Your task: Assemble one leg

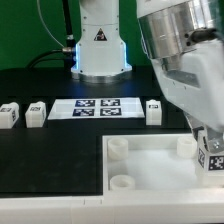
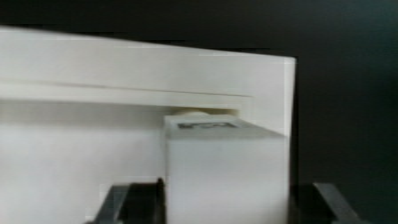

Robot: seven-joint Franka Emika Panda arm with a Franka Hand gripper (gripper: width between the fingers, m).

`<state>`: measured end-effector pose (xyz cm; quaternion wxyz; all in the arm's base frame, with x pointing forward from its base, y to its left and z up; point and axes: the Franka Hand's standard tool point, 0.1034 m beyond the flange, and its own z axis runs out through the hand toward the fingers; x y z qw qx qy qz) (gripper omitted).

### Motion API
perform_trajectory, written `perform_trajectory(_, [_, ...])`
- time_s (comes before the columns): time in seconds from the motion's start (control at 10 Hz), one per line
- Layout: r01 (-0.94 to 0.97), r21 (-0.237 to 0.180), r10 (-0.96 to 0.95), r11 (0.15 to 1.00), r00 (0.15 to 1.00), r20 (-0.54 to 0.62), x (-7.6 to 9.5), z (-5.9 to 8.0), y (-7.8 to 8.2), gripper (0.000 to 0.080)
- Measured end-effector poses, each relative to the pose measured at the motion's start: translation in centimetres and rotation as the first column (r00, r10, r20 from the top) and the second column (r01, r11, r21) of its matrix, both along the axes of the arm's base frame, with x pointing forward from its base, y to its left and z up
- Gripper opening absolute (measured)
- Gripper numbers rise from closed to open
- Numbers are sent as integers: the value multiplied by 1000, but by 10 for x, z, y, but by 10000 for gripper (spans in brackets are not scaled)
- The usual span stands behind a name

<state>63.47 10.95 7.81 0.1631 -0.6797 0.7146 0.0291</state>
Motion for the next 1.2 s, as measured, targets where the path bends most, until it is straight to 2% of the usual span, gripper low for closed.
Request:
perform_trajectory(0.1, [81, 20, -80, 997, 997, -20, 0, 0, 0, 304])
perform_trajectory(0.3, [72, 20, -72, 997, 997, -19, 0, -1, 1, 304])
perform_trajectory(0.5, [48, 15, -48, 999, 999, -14, -1, -2, 1, 607])
perform_trajectory(0.6, [-66, -5, 66, 998, 998, -19, -7, -8, 6, 636])
perform_trajectory(0.7, [-234, -45, 234, 971, 972, -16, -11, -9, 10, 636])
perform_trajectory(0.9, [-475, -110, 481, 873, 876, 34, -10, -10, 7, 648])
perform_trajectory(1.0, [-512, -121, 519, 851, 854, 41, -10, -10, 8, 649])
perform_trajectory(1.2, [-747, -225, 772, 625, 635, 34, -6, -7, 4, 649])
